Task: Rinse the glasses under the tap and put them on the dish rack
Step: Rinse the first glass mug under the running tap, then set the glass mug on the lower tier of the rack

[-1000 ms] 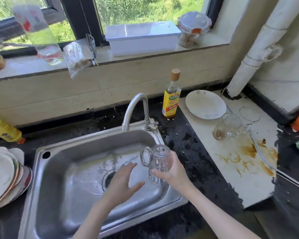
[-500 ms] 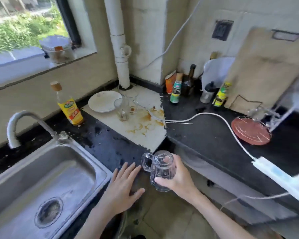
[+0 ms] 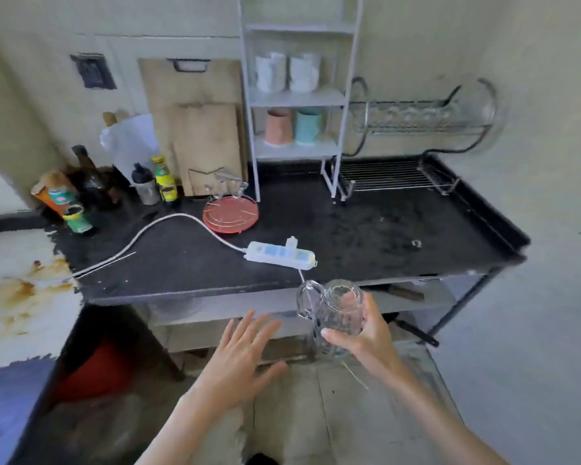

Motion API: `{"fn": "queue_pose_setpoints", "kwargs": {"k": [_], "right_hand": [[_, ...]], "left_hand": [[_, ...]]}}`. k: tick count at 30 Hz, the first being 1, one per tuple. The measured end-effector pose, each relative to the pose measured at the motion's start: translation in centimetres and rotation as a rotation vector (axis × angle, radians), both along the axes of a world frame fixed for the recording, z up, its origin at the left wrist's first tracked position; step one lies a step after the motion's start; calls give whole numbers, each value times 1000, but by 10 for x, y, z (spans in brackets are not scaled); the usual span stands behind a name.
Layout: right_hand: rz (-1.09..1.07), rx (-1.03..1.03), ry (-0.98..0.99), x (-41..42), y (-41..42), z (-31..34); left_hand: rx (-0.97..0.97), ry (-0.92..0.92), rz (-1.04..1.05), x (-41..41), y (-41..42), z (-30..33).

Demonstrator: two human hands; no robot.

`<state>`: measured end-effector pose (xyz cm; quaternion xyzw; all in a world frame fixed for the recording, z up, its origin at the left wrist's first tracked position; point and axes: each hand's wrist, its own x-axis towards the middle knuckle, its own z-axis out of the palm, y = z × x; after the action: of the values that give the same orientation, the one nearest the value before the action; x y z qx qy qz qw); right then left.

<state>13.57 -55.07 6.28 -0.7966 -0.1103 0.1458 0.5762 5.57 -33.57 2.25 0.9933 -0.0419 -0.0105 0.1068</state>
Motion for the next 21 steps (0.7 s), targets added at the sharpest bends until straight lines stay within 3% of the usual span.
{"fn": "queue_pose_setpoints", "kwargs": {"k": [10,21], "right_hand": [[-329,-72,-26,105,-86,3],[-365,-30,25,286,-74,-5]], "left_hand": [[-92,29,-290,171,-80,6],[-78,87,-264,356,-59,14]]}}
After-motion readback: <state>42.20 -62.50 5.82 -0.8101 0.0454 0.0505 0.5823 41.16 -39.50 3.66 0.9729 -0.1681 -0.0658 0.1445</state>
